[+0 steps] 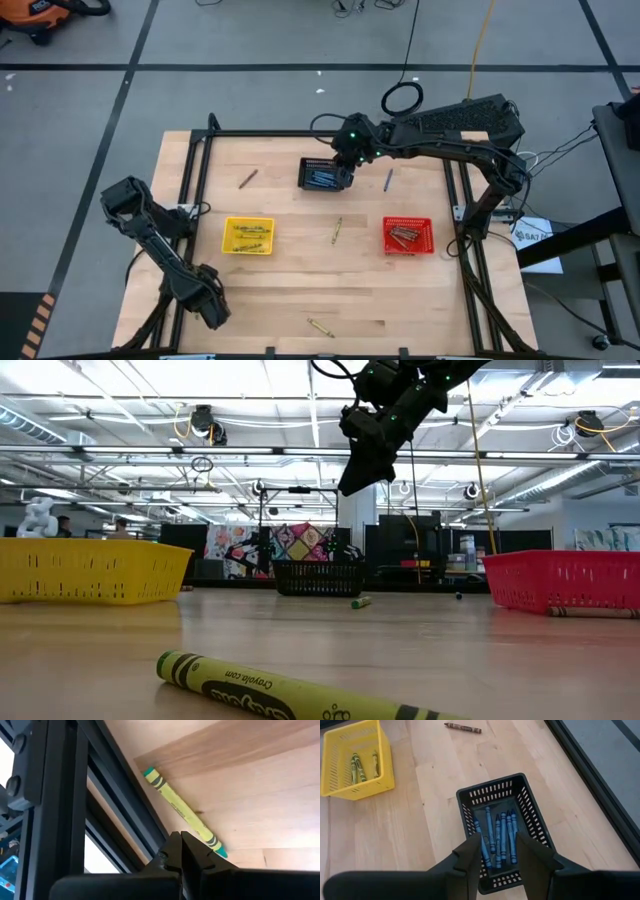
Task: Sort crayons
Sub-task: Put the green crayon into the yellow bin
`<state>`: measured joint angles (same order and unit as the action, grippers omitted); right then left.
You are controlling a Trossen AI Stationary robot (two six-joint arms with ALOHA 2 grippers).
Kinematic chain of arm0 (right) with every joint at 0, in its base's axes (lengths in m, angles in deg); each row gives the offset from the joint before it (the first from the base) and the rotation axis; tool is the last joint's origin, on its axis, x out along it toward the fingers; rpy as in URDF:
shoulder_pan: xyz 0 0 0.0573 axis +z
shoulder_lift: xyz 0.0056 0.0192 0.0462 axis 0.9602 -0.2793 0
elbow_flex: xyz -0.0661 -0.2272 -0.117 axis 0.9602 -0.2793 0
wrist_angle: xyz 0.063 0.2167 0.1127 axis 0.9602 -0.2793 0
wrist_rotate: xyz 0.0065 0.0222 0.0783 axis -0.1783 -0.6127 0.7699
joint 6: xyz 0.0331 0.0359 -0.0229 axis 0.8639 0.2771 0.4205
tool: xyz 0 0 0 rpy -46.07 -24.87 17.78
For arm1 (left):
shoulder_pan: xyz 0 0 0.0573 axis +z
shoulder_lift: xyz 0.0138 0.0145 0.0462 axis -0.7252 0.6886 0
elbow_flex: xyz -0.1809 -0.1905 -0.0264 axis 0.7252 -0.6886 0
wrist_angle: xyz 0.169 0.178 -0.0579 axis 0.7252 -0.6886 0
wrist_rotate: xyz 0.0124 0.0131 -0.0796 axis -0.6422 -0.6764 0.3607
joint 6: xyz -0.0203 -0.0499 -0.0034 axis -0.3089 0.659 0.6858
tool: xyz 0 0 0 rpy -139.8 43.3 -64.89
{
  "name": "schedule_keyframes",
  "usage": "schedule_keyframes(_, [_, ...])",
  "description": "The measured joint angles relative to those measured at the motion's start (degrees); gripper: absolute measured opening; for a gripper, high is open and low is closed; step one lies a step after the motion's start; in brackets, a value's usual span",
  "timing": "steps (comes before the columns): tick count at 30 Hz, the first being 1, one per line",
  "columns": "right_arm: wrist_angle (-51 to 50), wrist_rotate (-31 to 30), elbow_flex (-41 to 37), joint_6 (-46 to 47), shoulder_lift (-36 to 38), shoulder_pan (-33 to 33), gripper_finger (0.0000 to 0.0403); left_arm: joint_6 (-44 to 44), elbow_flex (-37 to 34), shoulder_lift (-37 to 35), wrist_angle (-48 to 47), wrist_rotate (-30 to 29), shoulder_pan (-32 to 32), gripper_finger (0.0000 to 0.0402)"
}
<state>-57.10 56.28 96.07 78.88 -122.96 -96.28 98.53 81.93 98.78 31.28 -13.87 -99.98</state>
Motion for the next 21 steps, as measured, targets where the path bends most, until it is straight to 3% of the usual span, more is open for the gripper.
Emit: schedule_keyframes(21, [0.2, 0.02, 0.0, -0.03, -0.02, 1.25, 0.0107, -3.25, -0.06, 6.03, 2.12, 2.69, -0.59, 0.0])
